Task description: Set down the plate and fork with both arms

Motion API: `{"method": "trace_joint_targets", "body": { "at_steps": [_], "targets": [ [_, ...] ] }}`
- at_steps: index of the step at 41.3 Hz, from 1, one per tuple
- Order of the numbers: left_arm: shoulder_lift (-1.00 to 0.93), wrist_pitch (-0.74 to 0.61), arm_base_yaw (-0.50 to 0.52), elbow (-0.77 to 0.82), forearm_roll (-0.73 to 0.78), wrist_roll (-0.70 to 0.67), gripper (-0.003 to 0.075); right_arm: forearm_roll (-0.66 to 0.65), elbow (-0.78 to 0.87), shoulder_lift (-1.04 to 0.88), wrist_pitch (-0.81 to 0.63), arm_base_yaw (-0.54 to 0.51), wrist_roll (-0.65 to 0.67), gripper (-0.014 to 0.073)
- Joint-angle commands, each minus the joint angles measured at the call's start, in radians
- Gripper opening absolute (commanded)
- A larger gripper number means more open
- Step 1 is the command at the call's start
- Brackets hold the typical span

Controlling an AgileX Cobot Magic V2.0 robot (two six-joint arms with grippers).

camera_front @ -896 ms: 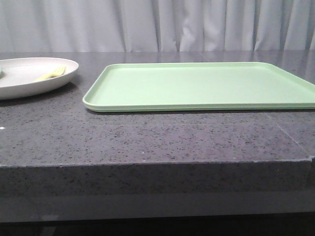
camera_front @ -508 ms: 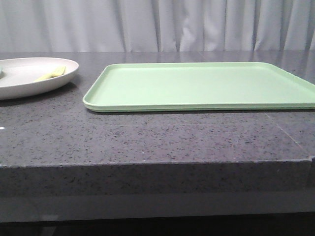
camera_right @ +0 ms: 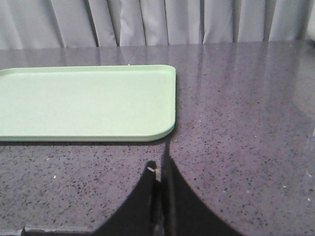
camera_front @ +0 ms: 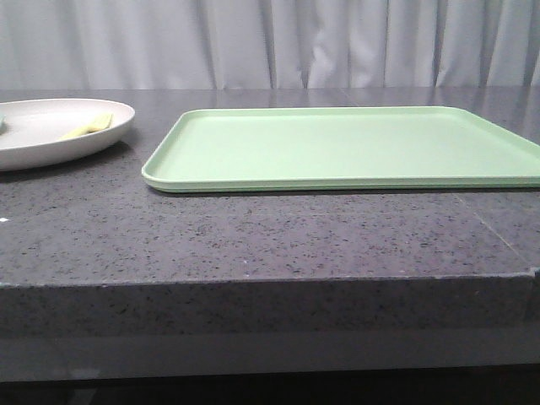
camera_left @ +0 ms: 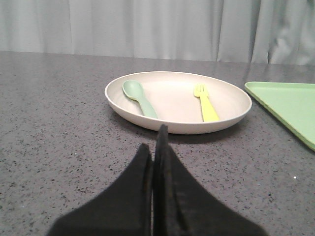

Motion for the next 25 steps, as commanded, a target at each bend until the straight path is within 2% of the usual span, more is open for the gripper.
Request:
{"method": "trace_joint_targets", "body": {
  "at_steps": [1,6,11,25],
  "targets": [
    [-0.021,-0.102,0.002,0.002,-0.009,-0.003,-0.0018,-0.001,-0.004,-0.017,-0.102,0.001,-0.002,-0.0069],
    [-0.021,-0.17,0.002,-0.007,-0.028,-0.003,-0.0018,-0.001,-0.023,-0.017,-0.101,0.001,-0.002,-0.0069],
    [-0.019,-0.157,0.002,-0.072,-0.054,-0.003,-0.0018,0.0,-0.094,-0.016,-0.093,0.001,-0.002,-0.0069],
    [0.124,0.161,0.002,-0.491,-0.054,-0.003,-0.0018,-0.025,-0.438,0.072,0.135,0.001,-0.003,-0.0069]
  ]
}}
